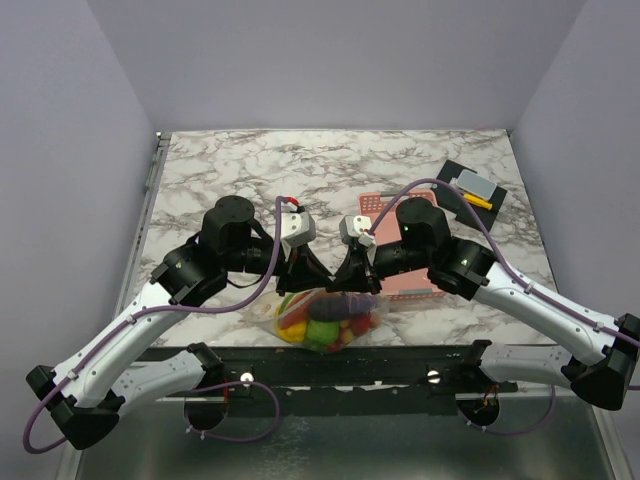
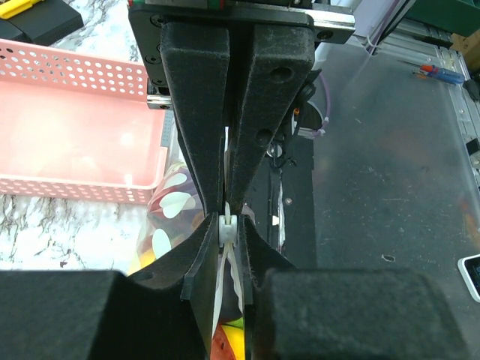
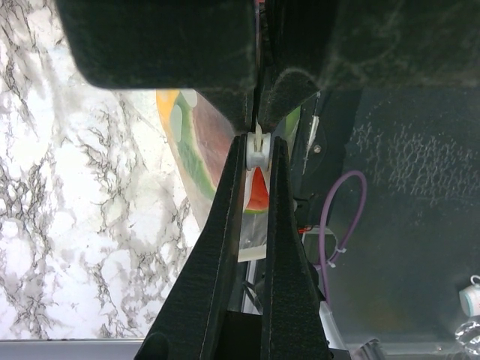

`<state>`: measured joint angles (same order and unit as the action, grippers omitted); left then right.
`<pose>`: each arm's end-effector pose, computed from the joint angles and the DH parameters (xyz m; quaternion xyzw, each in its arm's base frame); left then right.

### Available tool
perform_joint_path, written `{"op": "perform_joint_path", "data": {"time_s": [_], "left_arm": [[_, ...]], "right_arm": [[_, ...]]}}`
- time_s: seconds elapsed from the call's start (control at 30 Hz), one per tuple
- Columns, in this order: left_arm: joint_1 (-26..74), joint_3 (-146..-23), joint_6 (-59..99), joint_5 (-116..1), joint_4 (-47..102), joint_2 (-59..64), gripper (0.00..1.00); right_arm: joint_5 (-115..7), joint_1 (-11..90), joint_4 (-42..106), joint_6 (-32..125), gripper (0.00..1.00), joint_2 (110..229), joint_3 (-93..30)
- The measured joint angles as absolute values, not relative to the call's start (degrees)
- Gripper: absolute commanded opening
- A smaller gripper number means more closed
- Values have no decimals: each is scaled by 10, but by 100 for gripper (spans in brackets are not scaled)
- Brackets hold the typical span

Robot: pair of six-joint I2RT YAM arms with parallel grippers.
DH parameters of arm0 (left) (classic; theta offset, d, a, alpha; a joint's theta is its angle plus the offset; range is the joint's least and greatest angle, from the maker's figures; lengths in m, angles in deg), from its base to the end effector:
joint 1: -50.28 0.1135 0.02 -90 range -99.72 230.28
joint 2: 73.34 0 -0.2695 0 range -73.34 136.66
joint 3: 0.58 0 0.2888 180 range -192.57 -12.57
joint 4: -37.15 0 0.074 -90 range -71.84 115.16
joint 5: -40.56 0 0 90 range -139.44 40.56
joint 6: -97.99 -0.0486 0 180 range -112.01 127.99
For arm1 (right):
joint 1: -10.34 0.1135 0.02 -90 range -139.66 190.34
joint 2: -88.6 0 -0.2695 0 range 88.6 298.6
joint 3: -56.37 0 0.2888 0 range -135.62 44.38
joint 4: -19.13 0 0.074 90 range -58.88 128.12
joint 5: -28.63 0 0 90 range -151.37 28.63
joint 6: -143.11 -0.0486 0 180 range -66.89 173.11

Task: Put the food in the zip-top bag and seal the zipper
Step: Zip the zipper food storage bag at the center of the board.

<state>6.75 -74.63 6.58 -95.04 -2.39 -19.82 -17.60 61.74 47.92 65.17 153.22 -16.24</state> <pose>0.1445 -0.1852 0.3963 0.4948 0.6076 -0.4868 0.3861 0.1562 0.2495 0.3584 -0.5817 0.5383 0.4663 0.3929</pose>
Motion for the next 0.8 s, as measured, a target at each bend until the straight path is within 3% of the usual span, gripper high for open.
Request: {"op": "perform_joint_path", "data": {"time_s": [0.23,0.37,0.8], "left_arm": [[67,-742,66,-950,-23,-198,19],[67,-740,66,-950,-21,-198,0],[67,-735,67,-944,-14,-205,0]], "right_arm": [[-176,617,479,651,1,1532,-162],[-176,617,479,651,1,1533,-162],[-200,618,479,651,1,1521,-162]]}}
